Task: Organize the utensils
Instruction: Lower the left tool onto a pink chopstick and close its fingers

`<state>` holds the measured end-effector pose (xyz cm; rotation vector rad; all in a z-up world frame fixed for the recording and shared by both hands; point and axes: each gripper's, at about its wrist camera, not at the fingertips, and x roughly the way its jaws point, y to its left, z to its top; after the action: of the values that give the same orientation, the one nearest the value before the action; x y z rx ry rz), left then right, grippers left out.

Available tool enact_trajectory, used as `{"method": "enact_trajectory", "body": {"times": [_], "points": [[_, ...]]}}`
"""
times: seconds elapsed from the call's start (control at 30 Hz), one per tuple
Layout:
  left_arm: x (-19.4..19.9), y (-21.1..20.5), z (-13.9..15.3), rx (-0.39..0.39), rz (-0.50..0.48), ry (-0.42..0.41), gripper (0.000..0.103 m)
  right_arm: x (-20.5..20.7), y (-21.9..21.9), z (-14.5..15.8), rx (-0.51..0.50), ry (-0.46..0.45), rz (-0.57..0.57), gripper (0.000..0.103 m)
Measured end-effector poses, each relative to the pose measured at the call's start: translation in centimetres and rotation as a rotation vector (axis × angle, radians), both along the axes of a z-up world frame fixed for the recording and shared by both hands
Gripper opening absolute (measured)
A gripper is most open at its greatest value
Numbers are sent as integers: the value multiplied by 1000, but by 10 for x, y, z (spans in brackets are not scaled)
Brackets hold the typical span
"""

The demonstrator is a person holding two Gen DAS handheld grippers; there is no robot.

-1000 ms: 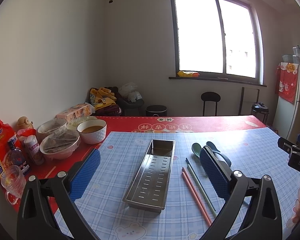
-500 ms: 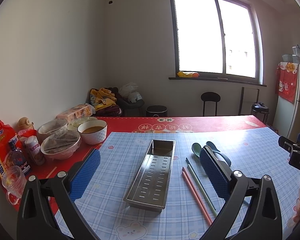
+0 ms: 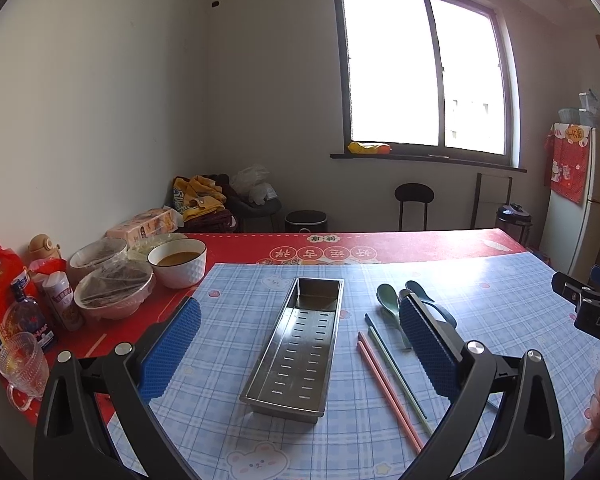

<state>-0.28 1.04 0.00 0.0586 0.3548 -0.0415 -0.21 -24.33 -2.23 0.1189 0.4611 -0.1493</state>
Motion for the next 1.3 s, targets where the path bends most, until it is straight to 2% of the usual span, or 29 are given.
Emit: {"method": "enact_trajectory", "body": {"times": [0.17,0.3,0.43,0.5,0.57,0.6,0.77,0.93,1.17,1.3], "points": [[12,4,-19,-15,-3,72,97,7,-5,-15,41,11,52,89],[22,6,-40,-44,-17,128,97,17,-8,-35,79,10,141,89],[31,4,-62,-66,-20,190,96,34,-6,-59,66,60,176,89],[35,-1,-73,-73,-48,222,84,45,-6,-72,89,106,212,89],[40,-8,-85,-73,-81,263,80,52,-8,-83,99,138,223,89],[41,-11,-90,-79,-103,271,73,56,-7,-88,94,154,226,89],[45,-27,-106,-102,-163,264,71,71,-13,-108,104,192,267,89],[56,-43,-115,-66,-159,279,71,83,-23,-113,147,184,301,89],[77,-60,-128,-46,-146,390,71,97,-33,-115,145,174,288,89],[91,-71,-137,3,-129,419,71,104,-39,-126,162,184,290,89]]}}
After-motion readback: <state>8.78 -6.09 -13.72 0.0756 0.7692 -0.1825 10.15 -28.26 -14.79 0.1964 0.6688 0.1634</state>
